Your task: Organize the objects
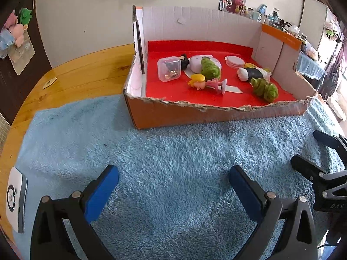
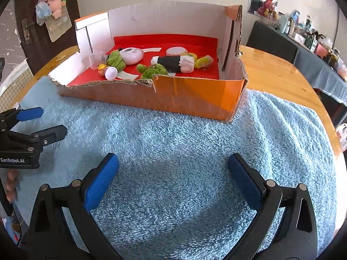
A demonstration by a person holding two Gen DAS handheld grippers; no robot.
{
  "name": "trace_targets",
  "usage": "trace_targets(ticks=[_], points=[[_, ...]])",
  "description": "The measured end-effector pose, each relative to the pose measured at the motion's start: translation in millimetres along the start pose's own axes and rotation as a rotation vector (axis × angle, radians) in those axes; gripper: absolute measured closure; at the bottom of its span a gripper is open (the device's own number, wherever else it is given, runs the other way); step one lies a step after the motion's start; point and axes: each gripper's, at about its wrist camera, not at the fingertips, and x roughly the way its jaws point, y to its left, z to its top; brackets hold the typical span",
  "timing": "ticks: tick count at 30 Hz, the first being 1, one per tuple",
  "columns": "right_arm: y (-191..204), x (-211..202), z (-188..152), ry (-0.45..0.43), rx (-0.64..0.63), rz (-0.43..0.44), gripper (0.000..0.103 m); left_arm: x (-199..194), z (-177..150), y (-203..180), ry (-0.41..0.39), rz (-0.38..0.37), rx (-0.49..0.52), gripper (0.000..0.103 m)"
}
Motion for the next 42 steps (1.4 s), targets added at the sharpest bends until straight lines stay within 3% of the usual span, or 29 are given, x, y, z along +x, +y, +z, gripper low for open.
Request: trace_targets(ticks=[42], points=[[0.4, 0.7, -1.4, -0.001, -0.003, -0.004, 0.0, -4.6, -1.8, -1.0, -0.01, -0.011, 0.017, 0.0]])
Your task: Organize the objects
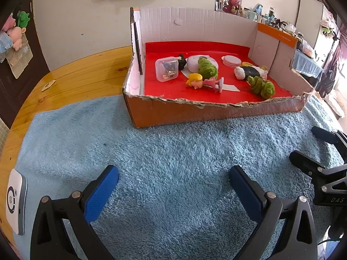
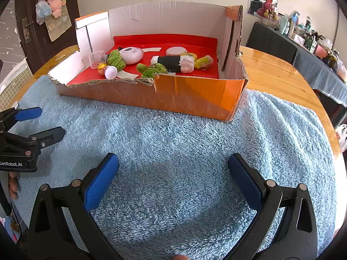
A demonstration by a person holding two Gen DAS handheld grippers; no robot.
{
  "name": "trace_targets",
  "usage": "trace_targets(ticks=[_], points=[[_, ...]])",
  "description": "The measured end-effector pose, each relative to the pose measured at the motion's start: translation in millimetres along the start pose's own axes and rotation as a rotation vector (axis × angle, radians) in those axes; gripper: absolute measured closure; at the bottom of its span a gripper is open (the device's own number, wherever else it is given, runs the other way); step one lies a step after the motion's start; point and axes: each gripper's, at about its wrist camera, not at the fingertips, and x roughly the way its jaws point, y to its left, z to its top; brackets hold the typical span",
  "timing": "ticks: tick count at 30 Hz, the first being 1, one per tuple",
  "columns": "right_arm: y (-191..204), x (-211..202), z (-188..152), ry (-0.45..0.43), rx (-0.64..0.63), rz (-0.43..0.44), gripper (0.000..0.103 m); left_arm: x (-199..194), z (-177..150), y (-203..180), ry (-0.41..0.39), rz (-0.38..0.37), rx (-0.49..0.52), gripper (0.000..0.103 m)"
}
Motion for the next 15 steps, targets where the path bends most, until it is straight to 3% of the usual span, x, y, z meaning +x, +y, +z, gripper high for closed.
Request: trace_targets(ticks=[15], points=[[0.2, -0.1, -0.2, 0.0, 0.0, 0.0, 0.0, -0.7, 0.1, -0.8, -0.002, 0.0, 0.001, 0.0]])
